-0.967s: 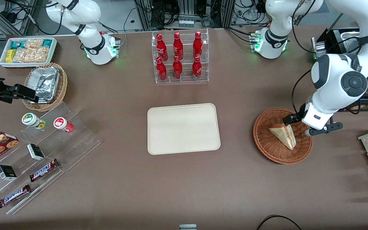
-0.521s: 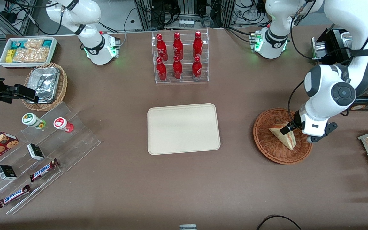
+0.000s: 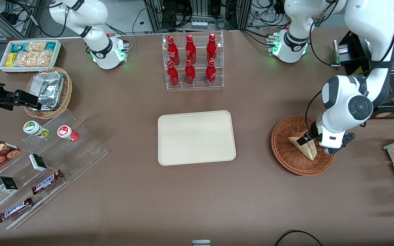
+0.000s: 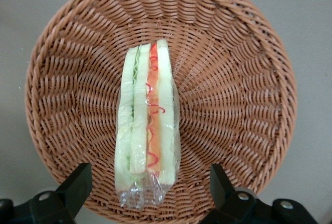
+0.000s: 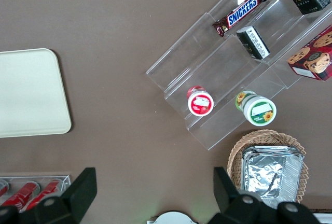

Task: Place sandwich from basket to tray
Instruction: 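Lower the left gripper and close it on the sandwich's upright edge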

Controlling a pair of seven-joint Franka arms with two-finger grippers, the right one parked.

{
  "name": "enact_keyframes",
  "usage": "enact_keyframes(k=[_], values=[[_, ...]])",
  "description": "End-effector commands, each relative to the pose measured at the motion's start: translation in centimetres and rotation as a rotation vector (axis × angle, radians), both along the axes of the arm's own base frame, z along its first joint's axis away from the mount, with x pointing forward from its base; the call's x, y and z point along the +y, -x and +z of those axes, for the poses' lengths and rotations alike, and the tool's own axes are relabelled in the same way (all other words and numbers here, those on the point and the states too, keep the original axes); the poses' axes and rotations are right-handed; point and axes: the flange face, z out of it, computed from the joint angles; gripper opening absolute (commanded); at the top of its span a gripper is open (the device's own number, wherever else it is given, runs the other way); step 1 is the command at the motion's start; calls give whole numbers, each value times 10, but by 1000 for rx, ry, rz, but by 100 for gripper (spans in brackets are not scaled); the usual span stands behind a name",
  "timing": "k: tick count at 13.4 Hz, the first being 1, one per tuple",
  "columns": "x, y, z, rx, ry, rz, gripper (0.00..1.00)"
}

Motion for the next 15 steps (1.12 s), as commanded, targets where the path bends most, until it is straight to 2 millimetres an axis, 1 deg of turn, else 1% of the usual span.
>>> enact_keyframes(k=[1,4,5,6,7,8,9,12,15], values=[[1,2,-15,-8,5,37,100],[4,6,-30,-24,7,42,100],[4,7,-33,-25,7,41,95],[4,8,-33,-22,7,43,65],[5,10,-35,-18,4,48,25],[5,12,-34,-18,1,44,0],[5,12,-31,-20,-1,41,0],[5,11,-3,-25,-9,35,0],[-8,-3,33,-1,-18,7,0]])
